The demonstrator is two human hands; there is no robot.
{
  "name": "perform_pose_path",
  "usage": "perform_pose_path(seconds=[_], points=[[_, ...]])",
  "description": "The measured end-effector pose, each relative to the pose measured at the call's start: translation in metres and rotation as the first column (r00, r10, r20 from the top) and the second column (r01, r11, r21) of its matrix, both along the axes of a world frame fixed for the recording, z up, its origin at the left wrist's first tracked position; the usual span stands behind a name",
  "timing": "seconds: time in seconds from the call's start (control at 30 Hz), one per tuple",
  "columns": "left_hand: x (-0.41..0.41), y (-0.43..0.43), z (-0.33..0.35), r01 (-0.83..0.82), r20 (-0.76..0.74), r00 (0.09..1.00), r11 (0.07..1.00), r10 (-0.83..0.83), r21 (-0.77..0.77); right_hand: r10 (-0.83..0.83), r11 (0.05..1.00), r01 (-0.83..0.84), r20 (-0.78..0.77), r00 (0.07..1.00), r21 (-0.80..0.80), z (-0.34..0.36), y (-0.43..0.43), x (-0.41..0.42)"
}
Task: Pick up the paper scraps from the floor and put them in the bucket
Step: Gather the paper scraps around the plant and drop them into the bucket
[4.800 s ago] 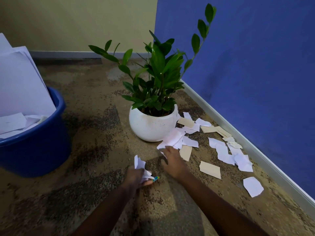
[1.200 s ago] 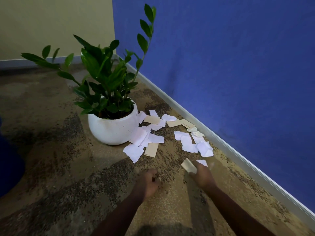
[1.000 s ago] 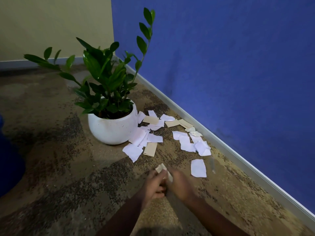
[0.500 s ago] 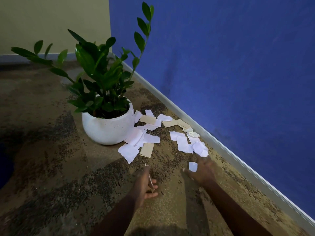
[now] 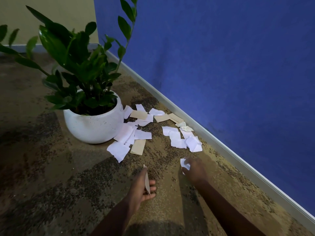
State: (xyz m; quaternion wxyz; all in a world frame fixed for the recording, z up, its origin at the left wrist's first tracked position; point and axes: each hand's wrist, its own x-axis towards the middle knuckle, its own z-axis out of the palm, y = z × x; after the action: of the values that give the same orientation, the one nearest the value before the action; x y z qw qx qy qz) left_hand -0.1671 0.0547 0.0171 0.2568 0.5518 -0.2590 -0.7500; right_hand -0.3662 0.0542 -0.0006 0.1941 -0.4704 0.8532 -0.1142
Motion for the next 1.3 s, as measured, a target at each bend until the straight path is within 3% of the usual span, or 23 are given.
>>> perform_pose_path(seconds=[0.1, 0.3, 0.37, 0.47, 0.57, 0.67, 0.77, 0.83, 0.93, 1.03, 1.13, 1.2, 1.3], points=[[-0.001, 0.002, 0.003, -0.002, -0.025, 1.000, 1.000, 0.003, 0.010, 0.051, 0.997, -0.048, 0.064, 0.997, -0.053, 0.008, 0.010, 0.018], [-0.002, 0.006, 0.005, 0.022, -0.044, 0.999, 1.000, -0.022, 0.005, 0.241, 0.933, -0.160, 0.229, 0.943, -0.323, 0.024, 0.026, 0.078], [-0.002, 0.005, 0.009, 0.018, -0.073, 0.997, 1.000, -0.018, -0.004, 0.311, 0.917, -0.210, 0.280, 0.908, -0.340, 0.028, 0.025, 0.098], [0.005, 0.001, 0.013, -0.012, -0.150, 0.989, 0.999, 0.004, -0.052, 0.403, 0.880, -0.310, 0.221, 0.888, -0.359, 0.031, 0.020, 0.121], [0.015, -0.007, 0.015, -0.046, -0.122, 0.992, 0.996, 0.036, -0.075, 0.434, 0.880, -0.338, 0.273, 0.859, -0.335, 0.033, 0.019, 0.132], [0.025, -0.017, 0.015, -0.095, -0.086, 0.992, 0.993, 0.089, -0.070, 0.389, 0.918, -0.289, 0.475, 0.789, -0.272, 0.034, 0.016, 0.130], [0.025, -0.028, 0.020, -0.174, -0.050, 0.984, 0.983, 0.172, -0.063, 0.375, 0.923, -0.267, 0.503, 0.779, -0.275, 0.035, 0.006, 0.113], [0.020, -0.036, 0.023, -0.198, -0.065, 0.979, 0.978, 0.194, -0.064, 0.367, 0.921, -0.267, 0.407, 0.836, -0.283, 0.036, -0.005, 0.092], [0.014, -0.043, 0.023, -0.175, -0.050, 0.984, 0.979, 0.170, -0.105, 0.304, 0.938, -0.282, 0.088, 0.949, -0.204, 0.027, -0.030, 0.048], [0.008, -0.046, 0.017, -0.157, -0.027, 0.988, 0.980, 0.155, -0.125, 0.082, 0.996, -0.084, -0.042, 0.996, -0.034, 0.015, -0.055, 0.005], [0.006, -0.047, 0.009, -0.157, -0.024, 0.988, 0.982, 0.155, -0.110, -0.084, 0.994, 0.092, -0.119, 0.989, 0.065, 0.010, -0.072, -0.029], [0.008, -0.046, 0.004, -0.161, -0.030, 0.987, 0.982, 0.159, -0.103, -0.100, 0.993, 0.105, -0.073, 0.992, 0.061, 0.010, -0.082, -0.040], [0.012, -0.047, -0.003, -0.176, -0.056, 0.984, 0.980, 0.172, -0.090, -0.105, 0.991, 0.094, 0.126, 0.987, 0.092, 0.009, -0.096, -0.036]])
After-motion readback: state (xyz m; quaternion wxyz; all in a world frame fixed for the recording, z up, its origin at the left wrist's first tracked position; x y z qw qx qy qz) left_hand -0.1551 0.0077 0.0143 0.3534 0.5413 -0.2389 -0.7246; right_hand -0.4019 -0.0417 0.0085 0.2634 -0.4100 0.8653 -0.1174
